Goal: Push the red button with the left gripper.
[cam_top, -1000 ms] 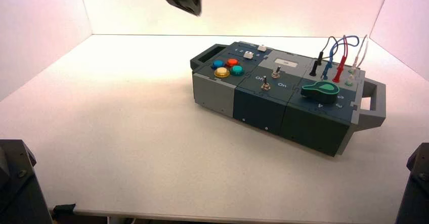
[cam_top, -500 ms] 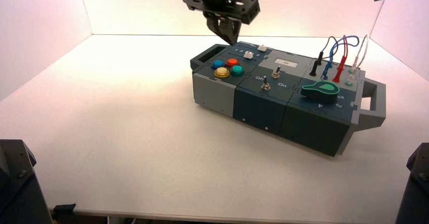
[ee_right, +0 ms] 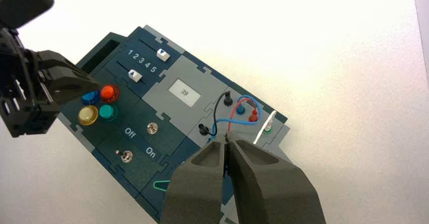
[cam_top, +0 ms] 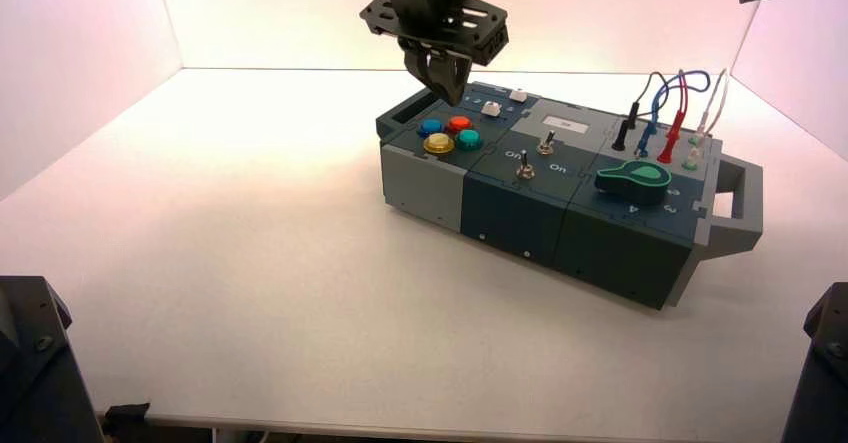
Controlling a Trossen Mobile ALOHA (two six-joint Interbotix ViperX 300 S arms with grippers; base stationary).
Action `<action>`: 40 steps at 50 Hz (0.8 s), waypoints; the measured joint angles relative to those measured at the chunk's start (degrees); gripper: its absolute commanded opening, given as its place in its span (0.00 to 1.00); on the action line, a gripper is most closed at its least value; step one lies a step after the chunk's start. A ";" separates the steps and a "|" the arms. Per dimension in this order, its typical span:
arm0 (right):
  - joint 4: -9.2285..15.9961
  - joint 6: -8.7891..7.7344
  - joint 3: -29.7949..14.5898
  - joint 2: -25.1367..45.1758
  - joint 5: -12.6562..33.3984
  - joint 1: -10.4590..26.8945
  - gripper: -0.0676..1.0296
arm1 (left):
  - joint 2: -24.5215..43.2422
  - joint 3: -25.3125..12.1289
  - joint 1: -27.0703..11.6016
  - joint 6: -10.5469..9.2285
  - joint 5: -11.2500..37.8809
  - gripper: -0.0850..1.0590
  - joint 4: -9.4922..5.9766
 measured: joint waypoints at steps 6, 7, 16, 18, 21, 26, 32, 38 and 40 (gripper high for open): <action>0.00 0.00 0.00 0.00 0.00 0.00 0.04 | 0.62 -0.35 -0.35 0.09 0.09 0.05 0.00; 0.00 -0.09 0.00 0.00 0.00 0.00 0.04 | 0.70 -0.44 -0.44 0.09 0.09 0.05 0.00; 0.00 0.00 0.00 0.00 0.00 0.00 0.04 | 1.58 -0.79 -0.70 0.09 0.18 0.05 0.00; 0.00 0.00 0.00 0.00 0.00 0.00 0.04 | 1.85 -0.88 -0.70 0.09 0.18 0.05 0.00; -0.18 0.00 0.09 -0.09 0.00 0.00 0.04 | 2.11 -0.88 -0.70 0.09 0.18 0.05 0.00; 0.00 0.00 0.09 0.00 0.00 0.00 0.04 | 2.29 -0.97 -0.70 0.09 0.18 0.05 0.00; 0.00 -0.09 0.00 0.00 0.00 -0.09 0.04 | 2.20 -1.05 -0.70 0.09 0.26 0.05 0.00; 0.00 -0.09 0.00 0.00 0.00 0.00 0.04 | 2.37 -1.05 -0.70 0.09 0.26 0.05 0.00; 0.00 0.00 0.00 0.00 0.00 0.00 0.04 | 2.46 -1.05 -0.70 0.09 0.26 0.05 0.00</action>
